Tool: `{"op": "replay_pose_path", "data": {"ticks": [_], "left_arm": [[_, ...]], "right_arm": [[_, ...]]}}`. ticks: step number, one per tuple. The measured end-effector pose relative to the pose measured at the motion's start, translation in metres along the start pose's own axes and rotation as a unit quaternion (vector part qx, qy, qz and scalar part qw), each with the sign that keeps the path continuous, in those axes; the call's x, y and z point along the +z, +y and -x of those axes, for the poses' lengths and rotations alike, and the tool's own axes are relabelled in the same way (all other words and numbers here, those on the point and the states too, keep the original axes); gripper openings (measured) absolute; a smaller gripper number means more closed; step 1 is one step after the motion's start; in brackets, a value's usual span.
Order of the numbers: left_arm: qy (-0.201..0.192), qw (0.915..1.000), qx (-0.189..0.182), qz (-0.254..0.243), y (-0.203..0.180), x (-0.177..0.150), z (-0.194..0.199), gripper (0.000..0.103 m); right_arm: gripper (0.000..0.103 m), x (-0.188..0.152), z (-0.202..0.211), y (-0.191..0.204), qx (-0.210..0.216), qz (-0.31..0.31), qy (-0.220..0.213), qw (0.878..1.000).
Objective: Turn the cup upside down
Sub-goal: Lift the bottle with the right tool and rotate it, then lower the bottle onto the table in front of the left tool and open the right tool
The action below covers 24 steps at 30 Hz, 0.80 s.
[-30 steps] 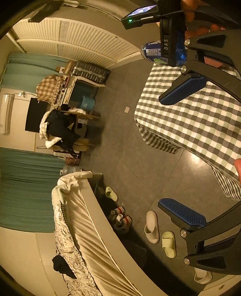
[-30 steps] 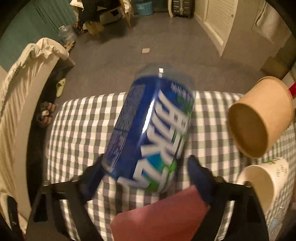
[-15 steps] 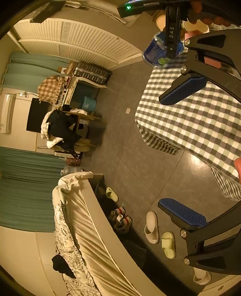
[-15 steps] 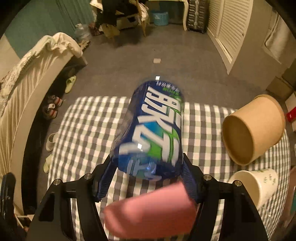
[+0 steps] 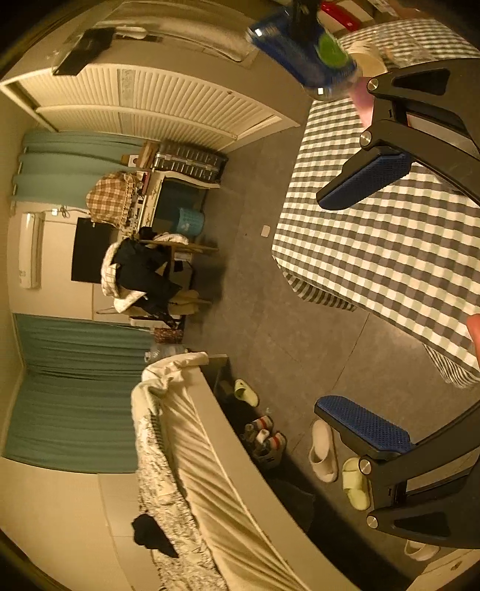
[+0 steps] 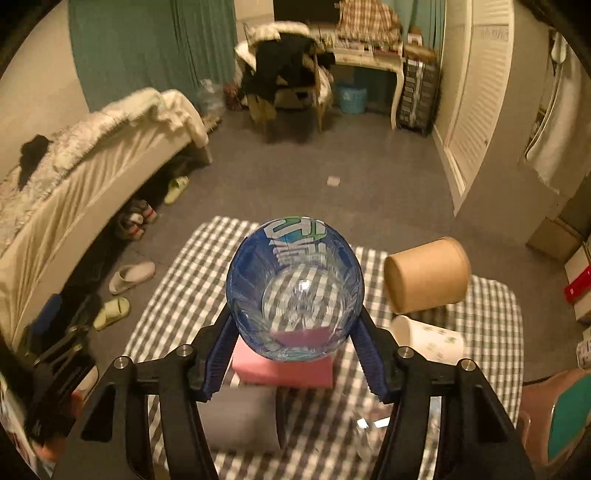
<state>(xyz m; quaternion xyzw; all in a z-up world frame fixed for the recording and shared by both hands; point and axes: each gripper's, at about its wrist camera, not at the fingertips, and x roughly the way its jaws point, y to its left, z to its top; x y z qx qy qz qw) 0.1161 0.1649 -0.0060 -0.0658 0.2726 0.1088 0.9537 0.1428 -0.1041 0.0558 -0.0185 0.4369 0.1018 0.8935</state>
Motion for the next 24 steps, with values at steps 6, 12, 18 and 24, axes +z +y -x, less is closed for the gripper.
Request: {"op": "replay_pose_path", "data": {"ticks": [6,12,18,24], "left_arm": [[-0.016,0.9995,-0.009,-0.027,-0.012,-0.006,0.027,0.103],[-0.025,0.9985,-0.041,-0.029,-0.027,-0.015,0.044,0.103],[-0.02,0.9983,-0.049,-0.023,-0.033,-0.016,0.039,0.103],[-0.01,0.9985,-0.052,-0.016,-0.027,-0.021,0.034,0.103]], "right_arm": [[0.06,-0.042,0.045,-0.012,-0.007,0.013,-0.017,1.0],[0.06,-0.107,0.07,-0.016,-0.027,0.052,0.02,0.998],[0.06,-0.141,0.039,-0.023,-0.025,0.052,0.104,0.993],[0.06,-0.12,-0.001,-0.033,-0.032,0.018,0.097,0.995]]}}
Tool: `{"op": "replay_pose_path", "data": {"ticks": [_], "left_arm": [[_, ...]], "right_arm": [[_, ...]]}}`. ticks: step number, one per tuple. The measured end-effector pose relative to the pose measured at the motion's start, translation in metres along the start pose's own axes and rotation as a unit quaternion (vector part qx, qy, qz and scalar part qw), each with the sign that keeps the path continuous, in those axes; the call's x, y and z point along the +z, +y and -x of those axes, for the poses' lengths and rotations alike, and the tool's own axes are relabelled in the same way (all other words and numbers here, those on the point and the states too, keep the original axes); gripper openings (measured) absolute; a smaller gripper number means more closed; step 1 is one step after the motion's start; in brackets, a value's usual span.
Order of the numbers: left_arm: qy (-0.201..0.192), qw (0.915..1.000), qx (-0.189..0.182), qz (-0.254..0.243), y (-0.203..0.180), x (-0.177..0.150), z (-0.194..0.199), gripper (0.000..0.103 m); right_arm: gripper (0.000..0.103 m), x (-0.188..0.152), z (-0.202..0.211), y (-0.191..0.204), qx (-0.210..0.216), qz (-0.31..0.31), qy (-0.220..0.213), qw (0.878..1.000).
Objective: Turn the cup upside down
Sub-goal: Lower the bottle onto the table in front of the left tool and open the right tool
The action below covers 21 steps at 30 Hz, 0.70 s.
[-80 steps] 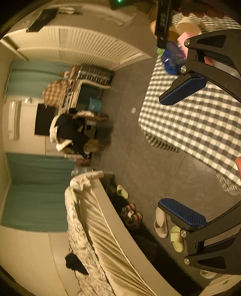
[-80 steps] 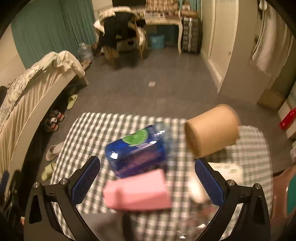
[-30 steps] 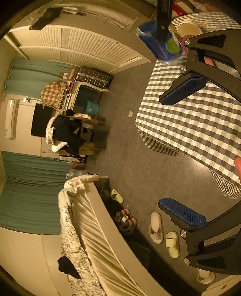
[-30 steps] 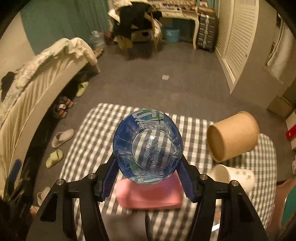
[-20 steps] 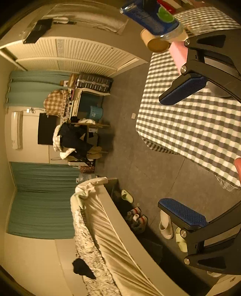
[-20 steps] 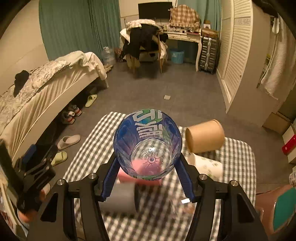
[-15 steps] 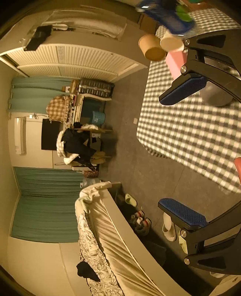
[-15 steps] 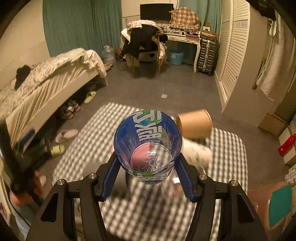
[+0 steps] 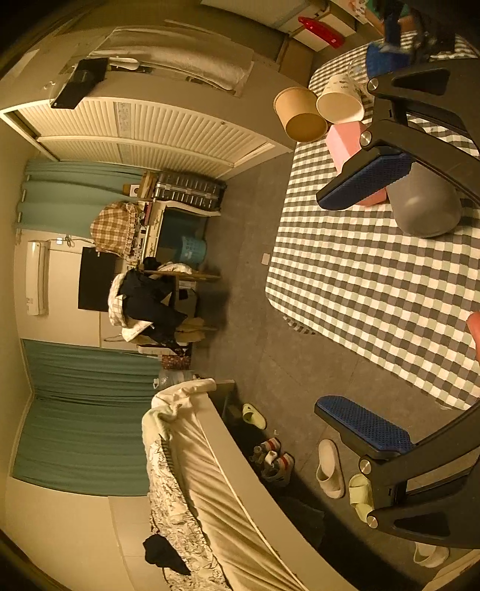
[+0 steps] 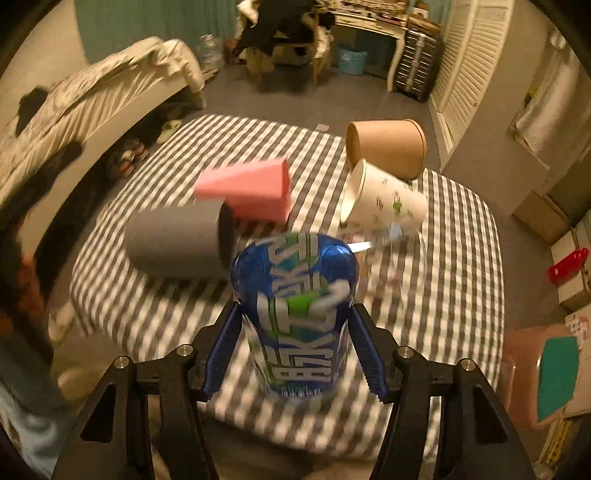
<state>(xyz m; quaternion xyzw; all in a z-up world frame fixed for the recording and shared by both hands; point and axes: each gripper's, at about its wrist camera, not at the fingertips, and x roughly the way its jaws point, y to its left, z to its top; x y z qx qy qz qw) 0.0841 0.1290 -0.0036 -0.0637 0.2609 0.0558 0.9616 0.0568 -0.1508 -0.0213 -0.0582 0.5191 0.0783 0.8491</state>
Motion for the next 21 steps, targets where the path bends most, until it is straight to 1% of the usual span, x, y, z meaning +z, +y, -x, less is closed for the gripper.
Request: {"op": "replay_pose_path", "data": {"ticks": [4,8,10,12,14,16,19,21], "left_arm": [[0.004,1.0,0.001,-0.003,0.003,-0.004,-0.002,0.103],[0.007,0.9999,0.002,-0.008,0.004,-0.005,-0.001,0.103],[0.007,0.9999,0.004,-0.013,0.001,-0.006,0.0,0.103],[0.006,0.9998,0.009,-0.019,-0.003,-0.007,0.002,0.103],[0.0,0.9995,0.014,-0.028,-0.01,-0.008,0.007,0.103],[-0.008,0.9992,0.015,-0.036,-0.019,-0.013,0.016,0.103],[-0.004,0.9993,0.012,-0.035,-0.034,-0.028,0.026,0.103],[0.007,0.9993,0.0,-0.037,-0.047,-0.042,0.033,0.103]], "right_arm": [[0.059,0.013,-0.023,0.002,-0.007,-0.006,0.007,1.0],[0.059,0.014,-0.048,0.004,-0.003,-0.018,0.027,0.999],[0.059,0.014,-0.046,0.006,-0.007,-0.017,0.016,1.0],[0.06,0.012,-0.044,0.006,0.001,-0.021,0.009,1.0],[0.061,0.008,-0.037,0.007,0.008,-0.021,-0.003,1.0],[0.072,0.0,-0.02,0.008,0.012,-0.013,-0.029,0.999],[0.073,-0.012,0.011,0.003,0.011,-0.001,-0.071,0.997],[0.073,-0.021,0.033,-0.003,0.004,0.007,-0.104,0.994]]}}
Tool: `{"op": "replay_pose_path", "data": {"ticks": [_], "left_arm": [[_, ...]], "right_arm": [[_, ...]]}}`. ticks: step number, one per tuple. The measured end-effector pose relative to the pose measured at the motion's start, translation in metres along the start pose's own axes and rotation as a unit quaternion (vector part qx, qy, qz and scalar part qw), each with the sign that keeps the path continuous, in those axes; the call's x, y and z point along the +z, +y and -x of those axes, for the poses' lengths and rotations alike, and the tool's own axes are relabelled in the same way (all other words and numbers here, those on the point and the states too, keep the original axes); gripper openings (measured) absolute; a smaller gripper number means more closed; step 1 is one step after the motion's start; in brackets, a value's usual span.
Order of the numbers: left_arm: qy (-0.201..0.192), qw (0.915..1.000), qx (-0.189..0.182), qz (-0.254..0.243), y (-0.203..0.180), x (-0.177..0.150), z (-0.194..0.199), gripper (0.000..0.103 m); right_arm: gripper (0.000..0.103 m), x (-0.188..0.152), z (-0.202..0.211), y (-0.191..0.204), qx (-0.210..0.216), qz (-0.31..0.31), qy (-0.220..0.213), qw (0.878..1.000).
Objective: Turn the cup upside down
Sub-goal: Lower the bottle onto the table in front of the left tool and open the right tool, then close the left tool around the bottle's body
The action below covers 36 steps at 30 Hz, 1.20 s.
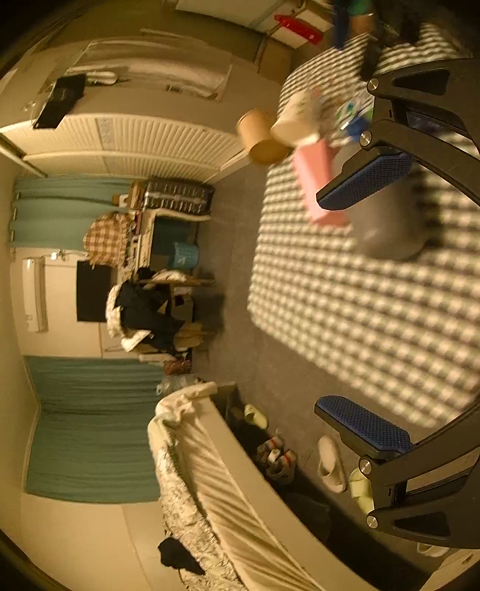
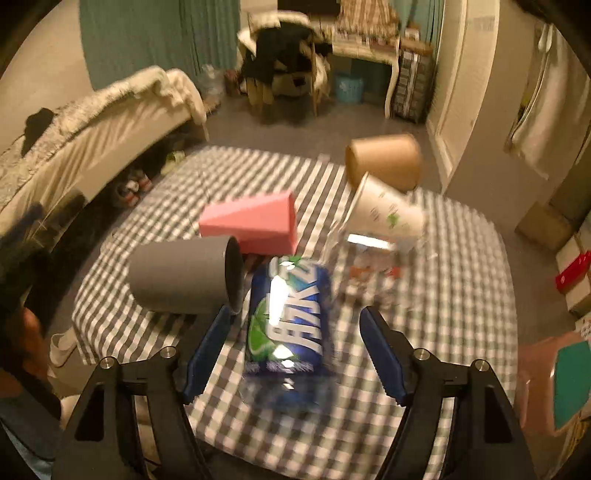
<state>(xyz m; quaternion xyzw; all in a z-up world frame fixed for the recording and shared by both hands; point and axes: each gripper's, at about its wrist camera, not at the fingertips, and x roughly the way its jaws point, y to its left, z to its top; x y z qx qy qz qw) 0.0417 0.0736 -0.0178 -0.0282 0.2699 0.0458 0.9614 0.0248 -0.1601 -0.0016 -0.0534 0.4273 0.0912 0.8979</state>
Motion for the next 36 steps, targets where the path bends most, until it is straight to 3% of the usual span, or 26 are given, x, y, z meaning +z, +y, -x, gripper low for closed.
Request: {"op": "replay_pose_path", "data": {"ticks": [7,11,15,22,26,36], "left_arm": [[0.025,0.9993,-0.005,-0.028,-0.061,-0.035,0.022,0.103],[0.024,0.9992,-0.031,-0.012,-0.085,-0.042,0.035,0.103],[0.004,0.9993,-0.033,-0.019,-0.109,-0.049,0.05,0.103],[-0.028,0.999,-0.026,-0.02,-0.141,-0.064,0.057,0.103],[-0.017,0.9989,-0.039,-0.017,-0.16,-0.075,0.044,0.103],[-0.005,0.9989,-0.015,-0.045,-0.187,-0.1,0.012,0.103]], "right_arm": [[0.074,-0.016,0.066,-0.037,-0.047,0.006,-0.1,0.994],[0.074,-0.023,0.082,-0.059,-0.051,-0.003,-0.126,0.991],[0.074,-0.04,0.087,-0.082,-0.055,-0.027,-0.151,0.987],[0.085,-0.075,0.062,-0.122,-0.044,-0.082,-0.166,0.982],[0.087,-0.087,0.039,-0.142,-0.044,-0.106,-0.158,0.981],[0.088,-0.102,0.038,-0.159,-0.053,-0.131,-0.151,0.978]]}}
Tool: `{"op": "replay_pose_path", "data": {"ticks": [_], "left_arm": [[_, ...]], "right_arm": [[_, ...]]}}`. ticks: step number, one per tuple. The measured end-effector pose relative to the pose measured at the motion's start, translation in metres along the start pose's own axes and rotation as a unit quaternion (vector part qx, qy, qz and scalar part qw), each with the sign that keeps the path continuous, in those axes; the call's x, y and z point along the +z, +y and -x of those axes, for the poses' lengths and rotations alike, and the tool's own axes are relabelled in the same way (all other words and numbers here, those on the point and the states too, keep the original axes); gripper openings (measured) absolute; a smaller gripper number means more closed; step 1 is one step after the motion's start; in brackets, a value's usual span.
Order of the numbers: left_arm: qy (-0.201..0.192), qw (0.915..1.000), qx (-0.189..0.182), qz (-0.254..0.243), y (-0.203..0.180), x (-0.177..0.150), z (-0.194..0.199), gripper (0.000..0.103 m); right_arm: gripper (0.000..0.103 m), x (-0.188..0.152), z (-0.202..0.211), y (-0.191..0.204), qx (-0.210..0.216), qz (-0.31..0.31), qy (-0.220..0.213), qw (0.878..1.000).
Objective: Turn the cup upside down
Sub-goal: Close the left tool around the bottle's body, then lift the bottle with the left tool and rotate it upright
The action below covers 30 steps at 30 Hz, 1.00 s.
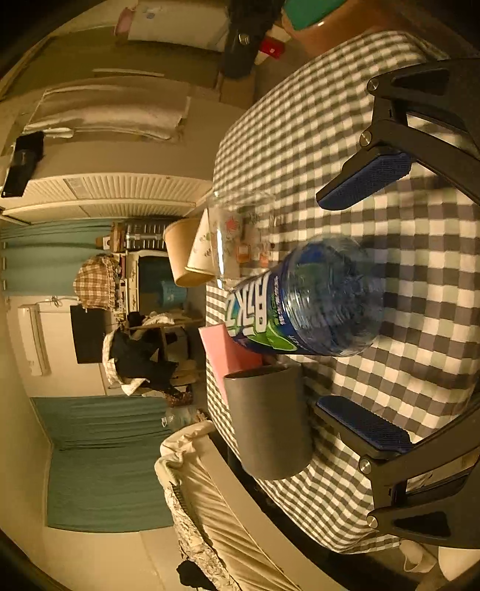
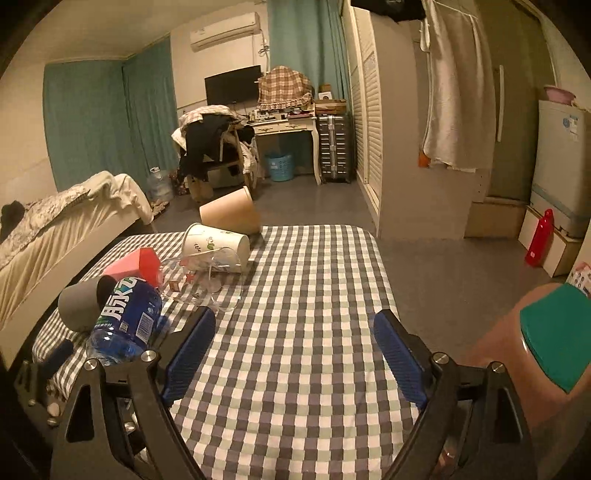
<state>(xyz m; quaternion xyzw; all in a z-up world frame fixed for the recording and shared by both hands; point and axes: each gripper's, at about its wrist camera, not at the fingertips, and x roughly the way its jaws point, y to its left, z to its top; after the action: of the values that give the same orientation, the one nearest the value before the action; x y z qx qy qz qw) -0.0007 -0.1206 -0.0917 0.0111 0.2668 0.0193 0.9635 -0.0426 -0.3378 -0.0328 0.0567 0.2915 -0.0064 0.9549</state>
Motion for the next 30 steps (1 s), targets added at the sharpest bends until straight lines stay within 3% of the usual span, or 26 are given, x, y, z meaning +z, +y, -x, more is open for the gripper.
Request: {"op": "replay_pose_path", "data": {"ticks": [7,10,11,18,30], "left_arm": [[-0.002,0.9999,0.007,0.014,0.001,-0.001,-0.019,0.1],[0.008,0.9998,0.0,0.015,0.004,-0.003,-0.027,0.079],[0.014,0.9998,-0.004,0.013,0.003,-0.005,-0.028,0.076],[0.018,0.9996,-0.021,-0.005,0.006,-0.005,-0.016,0.076],[0.018,0.9984,-0.039,-0.038,0.007,0.029,0.015,0.075]], "right_arm": [[0.088,-0.001,-0.002,-0.002,-0.003,-0.008,0.009,1.0],[0.088,0.0,-0.005,0.0,-0.001,-0.006,0.013,1.0],[0.088,0.0,-0.006,0.002,-0.003,-0.004,0.014,1.0],[0.088,-0.001,-0.013,0.007,-0.005,0.002,0.021,1.0],[0.088,-0.004,-0.017,0.005,-0.011,0.001,0.029,1.0]]}}
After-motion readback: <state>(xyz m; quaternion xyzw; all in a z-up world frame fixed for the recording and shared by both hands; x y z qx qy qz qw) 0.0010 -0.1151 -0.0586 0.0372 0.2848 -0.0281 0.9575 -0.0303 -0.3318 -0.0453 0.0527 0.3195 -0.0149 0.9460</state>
